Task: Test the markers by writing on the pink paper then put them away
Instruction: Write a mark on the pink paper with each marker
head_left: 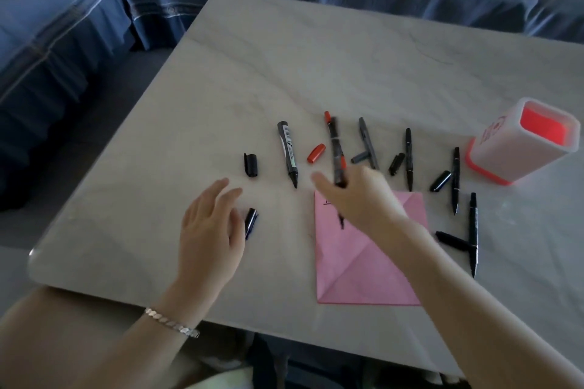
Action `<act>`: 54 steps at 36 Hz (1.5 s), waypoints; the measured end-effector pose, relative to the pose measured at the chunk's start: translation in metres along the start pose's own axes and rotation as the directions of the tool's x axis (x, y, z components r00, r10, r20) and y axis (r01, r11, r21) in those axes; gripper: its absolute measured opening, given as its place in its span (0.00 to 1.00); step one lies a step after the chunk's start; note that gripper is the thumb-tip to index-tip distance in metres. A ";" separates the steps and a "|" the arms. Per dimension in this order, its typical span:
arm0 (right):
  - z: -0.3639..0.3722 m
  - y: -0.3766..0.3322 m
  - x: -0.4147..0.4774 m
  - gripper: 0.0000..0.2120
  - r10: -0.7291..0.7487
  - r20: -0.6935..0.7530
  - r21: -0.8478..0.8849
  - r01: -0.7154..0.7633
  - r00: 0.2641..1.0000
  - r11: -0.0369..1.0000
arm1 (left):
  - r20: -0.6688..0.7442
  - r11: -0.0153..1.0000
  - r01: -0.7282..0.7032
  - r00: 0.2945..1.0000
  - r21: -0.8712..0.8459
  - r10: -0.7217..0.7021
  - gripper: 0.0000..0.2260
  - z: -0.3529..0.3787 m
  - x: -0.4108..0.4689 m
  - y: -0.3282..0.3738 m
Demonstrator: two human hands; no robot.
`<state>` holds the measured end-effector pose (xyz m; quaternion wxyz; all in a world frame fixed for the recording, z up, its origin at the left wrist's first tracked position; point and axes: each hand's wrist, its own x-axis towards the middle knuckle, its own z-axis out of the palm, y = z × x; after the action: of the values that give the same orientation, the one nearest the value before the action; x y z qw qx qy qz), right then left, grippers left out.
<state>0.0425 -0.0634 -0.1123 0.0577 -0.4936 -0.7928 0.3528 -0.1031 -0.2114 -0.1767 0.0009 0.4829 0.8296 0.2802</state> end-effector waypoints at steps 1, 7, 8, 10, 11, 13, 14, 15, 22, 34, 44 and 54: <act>0.007 -0.009 0.000 0.24 -0.019 0.041 -0.104 0.023 0.999 0.994 | 0.002 1.000 0.019 1.000 0.025 -0.019 0.17 0.002 -0.001 -0.004; 0.046 -0.036 0.009 0.25 -0.140 0.146 -0.492 0.195 0.979 0.848 | -0.003 0.991 0.030 1.000 0.127 -0.030 0.18 0.012 -0.005 -0.016; 0.050 -0.038 0.010 0.25 -0.163 0.150 -0.529 0.218 0.975 0.820 | -0.001 0.991 0.033 0.999 0.129 -0.033 0.18 0.012 -0.005 -0.016; 0.055 -0.039 0.013 0.22 -0.195 0.155 -0.565 0.249 0.968 0.787 | -0.003 0.990 0.036 0.999 0.136 -0.036 0.18 0.013 -0.004 -0.016; 0.056 -0.040 0.015 0.22 -0.199 0.156 -0.572 0.253 0.968 0.780 | -0.004 0.989 0.033 0.999 0.143 -0.033 0.18 0.013 -0.004 -0.016; 0.056 -0.040 0.017 0.26 -0.188 0.143 -0.574 0.236 0.972 0.784 | -0.004 0.988 0.024 1.000 0.153 -0.024 0.18 0.014 -0.004 -0.015; 0.055 -0.042 0.019 0.27 -0.179 0.123 -0.559 0.218 0.976 0.800 | -0.006 0.988 0.024 1.000 0.153 -0.023 0.18 0.014 -0.004 -0.015; 0.052 -0.043 0.021 0.26 -0.173 0.094 -0.538 0.196 0.980 0.820 | -0.006 0.988 0.028 1.000 0.150 -0.027 0.18 0.014 -0.004 -0.015; 0.038 -0.052 0.050 0.14 -0.070 -0.045 -0.521 0.036 0.997 0.853 | 0.014 0.990 0.056 0.998 0.126 -0.058 0.19 0.015 -0.003 -0.017; 0.032 -0.039 0.058 0.13 0.051 0.015 -0.039 -0.050 0.999 0.998 | 0.019 0.992 0.070 0.997 0.101 -0.073 0.19 0.011 -0.005 -0.015; -0.023 0.039 -0.001 0.11 0.119 -0.340 0.508 0.076 0.933 0.858 | -0.051 1.000 -0.027 0.998 0.002 0.027 0.17 0.001 -0.006 0.020; -0.016 0.072 -0.021 0.10 0.240 -0.453 0.637 0.123 0.859 0.761 | 0.298 0.930 -0.365 0.892 0.033 0.340 0.19 0.051 -0.017 0.084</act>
<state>0.1134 -0.0538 -0.1395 0.4193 -0.5434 -0.5615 0.4622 -0.0125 -0.1695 -0.1851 0.0494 0.6605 0.7307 0.1657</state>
